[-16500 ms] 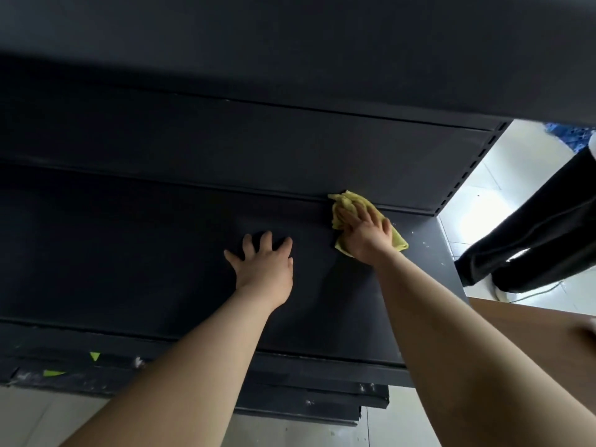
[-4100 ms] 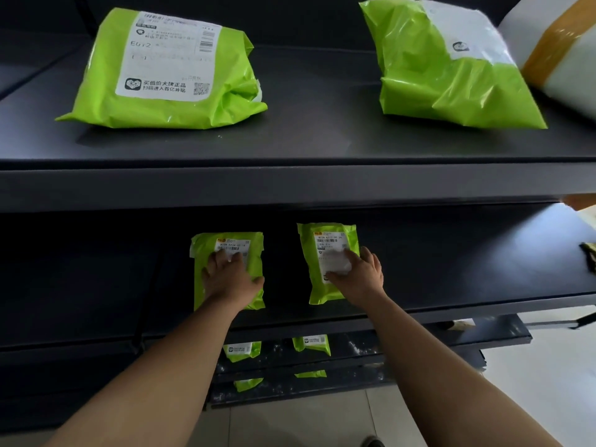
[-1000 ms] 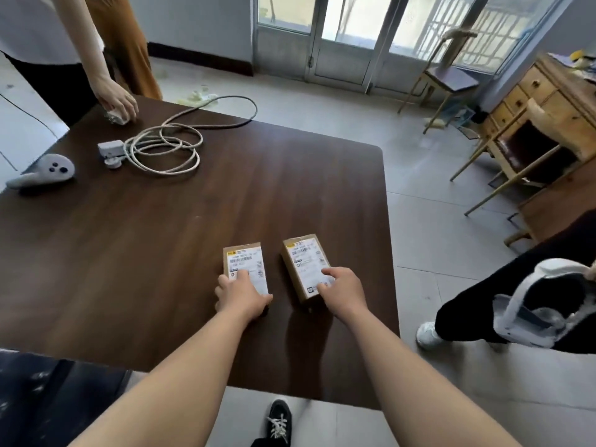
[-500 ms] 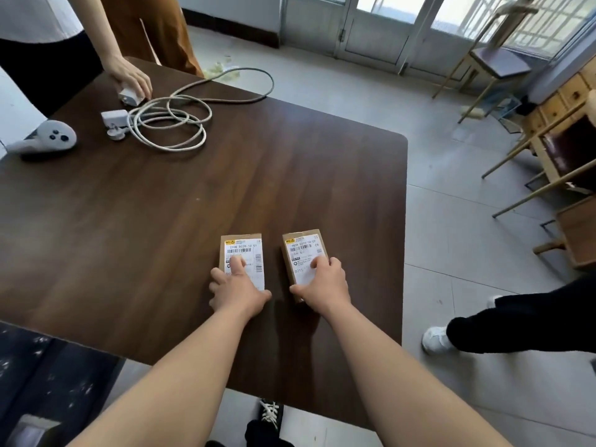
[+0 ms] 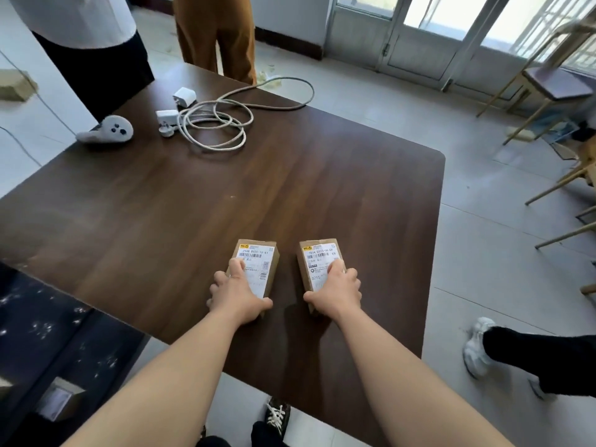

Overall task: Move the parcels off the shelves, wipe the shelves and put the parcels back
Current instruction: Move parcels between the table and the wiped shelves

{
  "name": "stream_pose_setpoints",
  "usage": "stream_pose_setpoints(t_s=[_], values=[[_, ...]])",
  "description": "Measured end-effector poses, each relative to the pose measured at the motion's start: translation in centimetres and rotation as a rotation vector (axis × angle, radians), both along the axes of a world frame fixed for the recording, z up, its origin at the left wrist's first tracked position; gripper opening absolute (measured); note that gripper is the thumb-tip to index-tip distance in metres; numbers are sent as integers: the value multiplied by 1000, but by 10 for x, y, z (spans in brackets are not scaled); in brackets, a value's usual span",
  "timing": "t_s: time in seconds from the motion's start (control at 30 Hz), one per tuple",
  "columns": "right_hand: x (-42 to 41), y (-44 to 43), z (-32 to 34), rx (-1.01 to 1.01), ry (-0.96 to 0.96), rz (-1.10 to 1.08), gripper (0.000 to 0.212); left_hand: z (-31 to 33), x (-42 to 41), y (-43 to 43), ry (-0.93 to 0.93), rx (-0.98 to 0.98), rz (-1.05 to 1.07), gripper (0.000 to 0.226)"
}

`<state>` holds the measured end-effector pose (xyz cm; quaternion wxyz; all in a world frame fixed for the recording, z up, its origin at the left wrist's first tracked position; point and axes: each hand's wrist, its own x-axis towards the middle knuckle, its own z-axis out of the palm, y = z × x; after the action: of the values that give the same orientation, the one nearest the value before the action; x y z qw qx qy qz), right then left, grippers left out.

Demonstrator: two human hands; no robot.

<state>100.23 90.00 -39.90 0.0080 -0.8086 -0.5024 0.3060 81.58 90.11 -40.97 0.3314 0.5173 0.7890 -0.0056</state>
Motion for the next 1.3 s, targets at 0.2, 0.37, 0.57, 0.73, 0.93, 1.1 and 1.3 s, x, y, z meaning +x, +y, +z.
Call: stream_pose_setpoints(t_s=[0.2, 0.37, 0.57, 0.73, 0.93, 1.1, 1.3], values=[[-20, 5, 14, 29, 12, 57, 79, 10, -26, -15, 6, 18, 50, 92], [-43, 2, 25, 57, 32, 116, 79, 21, -52, -30, 22, 46, 102, 91], [-86, -10, 39, 75, 44, 199, 76, 35, -94, -61, 20, 96, 205, 88], [-132, -27, 52, 101, 78, 278, 70, 50, -138, -98, 6, 133, 316, 87], [-207, -64, 73, 126, 132, 398, 70, 74, -201, -156, -2, 185, 490, 85], [-271, -105, 92, 141, 225, 506, 65, 95, -257, -217, -41, 224, 650, 86], [-349, -158, 117, 164, 337, 649, 69, 115, -314, -294, -21, 343, 857, 86]])
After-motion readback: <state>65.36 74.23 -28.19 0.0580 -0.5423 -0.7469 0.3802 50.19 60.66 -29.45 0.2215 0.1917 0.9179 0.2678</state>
